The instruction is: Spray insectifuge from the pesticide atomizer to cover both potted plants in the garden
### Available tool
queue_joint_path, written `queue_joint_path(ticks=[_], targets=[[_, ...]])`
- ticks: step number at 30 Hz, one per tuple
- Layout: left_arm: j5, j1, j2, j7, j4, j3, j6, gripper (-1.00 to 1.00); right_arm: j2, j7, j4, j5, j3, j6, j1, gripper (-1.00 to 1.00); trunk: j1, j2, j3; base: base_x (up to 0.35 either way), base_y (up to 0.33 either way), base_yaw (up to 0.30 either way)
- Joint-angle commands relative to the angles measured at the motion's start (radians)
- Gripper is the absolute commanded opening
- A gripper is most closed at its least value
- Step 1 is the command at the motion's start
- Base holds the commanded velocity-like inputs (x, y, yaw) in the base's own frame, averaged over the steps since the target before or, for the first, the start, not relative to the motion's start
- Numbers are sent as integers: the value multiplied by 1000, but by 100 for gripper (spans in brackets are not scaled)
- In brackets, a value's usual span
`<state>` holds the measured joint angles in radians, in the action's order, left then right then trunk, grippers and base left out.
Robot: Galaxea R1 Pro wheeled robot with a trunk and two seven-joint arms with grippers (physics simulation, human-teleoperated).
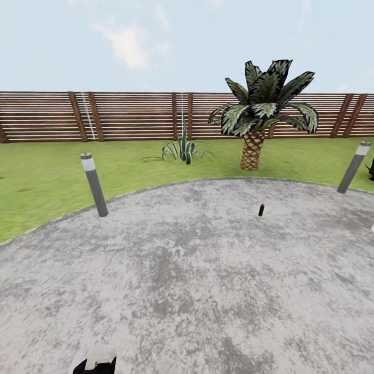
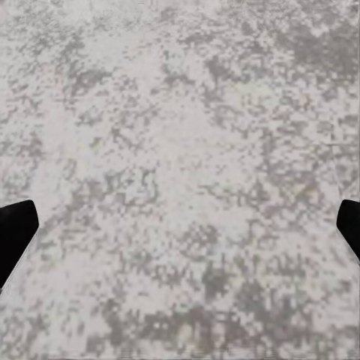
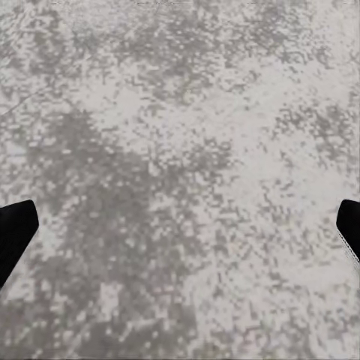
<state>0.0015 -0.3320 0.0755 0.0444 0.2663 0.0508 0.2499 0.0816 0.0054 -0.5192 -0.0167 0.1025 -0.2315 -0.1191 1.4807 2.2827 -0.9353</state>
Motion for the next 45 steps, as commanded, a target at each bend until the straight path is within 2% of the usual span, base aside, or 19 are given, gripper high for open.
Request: queue_joint_path(ticks=[1, 45], targets=[[0, -1, 0, 0, -1, 3, 3, 100, 0, 1, 1, -2, 2, -3, -1, 100, 0, 0, -1, 338, 0, 0], [-3, 11, -2, 0, 1, 0, 4, 100, 0, -5, 0, -1, 3, -4, -1, 100, 0, 0, -1, 338, 0, 0]])
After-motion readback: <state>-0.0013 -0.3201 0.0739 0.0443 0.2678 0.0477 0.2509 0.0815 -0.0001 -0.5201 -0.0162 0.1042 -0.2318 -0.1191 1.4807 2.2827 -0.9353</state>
